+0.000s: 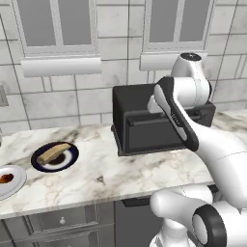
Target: Open the toaster oven door. Place the baguette on the bottom rack in the toaster oven and place the chicken drumstick on the top rack.
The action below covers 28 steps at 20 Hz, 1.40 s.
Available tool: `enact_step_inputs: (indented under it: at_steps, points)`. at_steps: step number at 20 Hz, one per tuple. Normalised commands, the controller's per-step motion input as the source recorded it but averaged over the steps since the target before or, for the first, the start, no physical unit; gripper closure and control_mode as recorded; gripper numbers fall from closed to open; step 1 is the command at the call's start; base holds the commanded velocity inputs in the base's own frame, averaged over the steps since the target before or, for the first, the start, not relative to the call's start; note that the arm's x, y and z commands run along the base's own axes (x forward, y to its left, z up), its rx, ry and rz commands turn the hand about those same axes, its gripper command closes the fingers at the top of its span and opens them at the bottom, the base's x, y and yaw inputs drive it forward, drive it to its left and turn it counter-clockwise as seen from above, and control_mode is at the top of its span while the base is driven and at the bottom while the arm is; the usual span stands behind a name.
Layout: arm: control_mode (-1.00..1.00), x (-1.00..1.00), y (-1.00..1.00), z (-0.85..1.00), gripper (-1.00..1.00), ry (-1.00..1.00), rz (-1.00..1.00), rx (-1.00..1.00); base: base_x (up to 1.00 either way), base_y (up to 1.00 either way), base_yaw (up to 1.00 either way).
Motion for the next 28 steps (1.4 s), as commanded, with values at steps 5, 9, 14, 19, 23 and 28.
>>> enact_step_inputs:
  at_steps: [5,9,14,19,23,28]
  points:
    - [1.0,0.0,0.0,0.0,-1.0,0.0,0.0,0.0,0.0,0.0,0.0]
    - [1.0,0.0,0.0,0.0,-1.0,0.0,0.0,0.0,0.0,0.0,0.0]
    - [1.0,0.0,0.0,0.0,-1.0,0.0,0.0,0.0,-0.02,0.13,0.0]
    - [1.0,0.0,0.0,0.0,-1.0,0.0,0.0,0.0,-0.02,0.5,0.0]
    - [1.0,0.0,0.0,0.0,-1.0,0.0,0.0,0.0,0.0,0.56,0.0]
    - [1.0,0.0,0.0,0.0,-1.0,0.0,0.0,0.0,0.0,0.47,0.0]
